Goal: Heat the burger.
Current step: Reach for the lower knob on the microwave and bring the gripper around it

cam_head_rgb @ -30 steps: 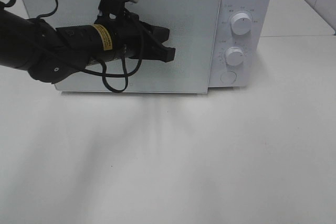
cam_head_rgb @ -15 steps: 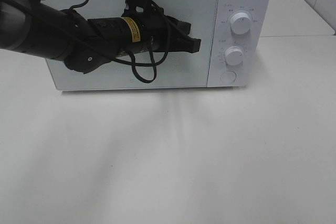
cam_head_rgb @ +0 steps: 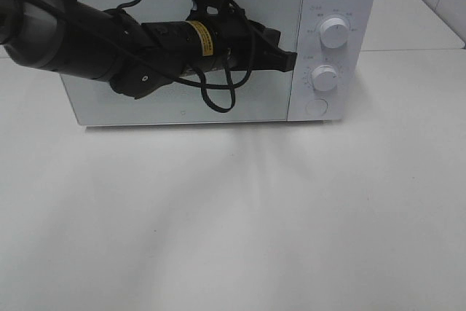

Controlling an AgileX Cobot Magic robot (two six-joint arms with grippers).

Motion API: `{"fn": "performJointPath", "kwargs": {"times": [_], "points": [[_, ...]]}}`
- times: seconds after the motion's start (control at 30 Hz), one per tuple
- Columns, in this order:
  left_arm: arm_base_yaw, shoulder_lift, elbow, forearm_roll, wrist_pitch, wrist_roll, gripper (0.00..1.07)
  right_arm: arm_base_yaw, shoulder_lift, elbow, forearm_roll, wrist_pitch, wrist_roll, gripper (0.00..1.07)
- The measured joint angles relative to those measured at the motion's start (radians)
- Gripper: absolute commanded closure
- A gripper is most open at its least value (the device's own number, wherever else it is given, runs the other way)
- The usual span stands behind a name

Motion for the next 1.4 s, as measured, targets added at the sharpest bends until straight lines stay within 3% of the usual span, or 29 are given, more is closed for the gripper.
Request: {"fn": "performJointPath", "kwargs": {"times": [0.07, 0.13, 0.17, 0.2, 0.23, 0.27, 0.3, 0.33, 0.37, 0.4, 0.63, 0.83, 1.0, 1.1, 1.17, 1.3, 1.37, 1.4], "points": [[-0.005, -0.004, -0.003, -0.002, 0.019, 0.004, 1.06, 0.0, 0.0, 0.0, 0.0, 0.0, 0.0, 0.31], [-0.025, -0.019, -0.013, -0.004, 0.066, 0.017, 0.85, 0.0, 0.0, 0.0, 0.0, 0.0, 0.0, 0.31], [-0.025, -0.019, -0.013, -0.004, 0.066, 0.017, 0.85, 0.0, 0.0, 0.0, 0.0, 0.0, 0.0, 0.31], [-0.045, -0.035, -0.016, -0.005, 0.114, 0.019, 0.63, 0.0, 0.0, 0.0, 0.0, 0.0, 0.0, 0.31], [-0.056, -0.043, -0.016, -0.005, 0.134, 0.022, 0.48, 0.0, 0.0, 0.0, 0.0, 0.0, 0.0, 0.31], [-0.056, -0.043, -0.016, -0.005, 0.134, 0.022, 0.48, 0.0, 0.0, 0.0, 0.0, 0.0, 0.0, 0.31], [-0.085, -0.057, -0.016, -0.005, 0.185, 0.023, 0.23, 0.0, 0.0, 0.0, 0.0, 0.0, 0.0, 0.31], [-0.097, -0.062, -0.016, -0.005, 0.215, 0.023, 0.13, 0.0, 0.0, 0.0, 0.0, 0.0, 0.0, 0.31], [-0.097, -0.062, -0.016, -0.005, 0.215, 0.023, 0.13, 0.0, 0.0, 0.0, 0.0, 0.0, 0.0, 0.31], [-0.128, -0.076, -0.016, -0.005, 0.281, 0.025, 0.04, 0.0, 0.0, 0.0, 0.0, 0.0, 0.0, 0.31], [-0.249, -0.17, -0.018, -0.008, 0.634, 0.026, 0.06, 0.0, 0.0, 0.0, 0.0, 0.0, 0.0, 0.31], [-0.296, -0.223, -0.021, -0.011, 0.88, 0.026, 0.06, 0.0, 0.0, 0.0, 0.0, 0.0, 0.0, 0.31], [-0.297, -0.259, -0.021, -0.013, 1.105, 0.029, 0.06, 0.0, 0.0, 0.0, 0.0, 0.0, 0.0, 0.31], [-0.295, -0.263, -0.021, -0.013, 1.136, 0.029, 0.06, 0.0, 0.0, 0.0, 0.0, 0.0, 0.0, 0.31], [-0.267, -0.27, -0.021, -0.032, 1.275, 0.03, 0.06, 0.0, 0.0, 0.0, 0.0, 0.0, 0.0, 0.31], [-0.236, -0.278, -0.021, -0.058, 1.333, 0.031, 0.06, 0.0, 0.0, 0.0, 0.0, 0.0, 0.0, 0.31], [-0.163, -0.303, -0.021, -0.111, 1.42, 0.042, 0.06, 0.0, 0.0, 0.0, 0.0, 0.0, 0.0, 0.31], [-0.163, -0.303, -0.021, -0.111, 1.42, 0.042, 0.06, 0.0, 0.0, 0.0, 0.0, 0.0, 0.0, 0.31]]}}
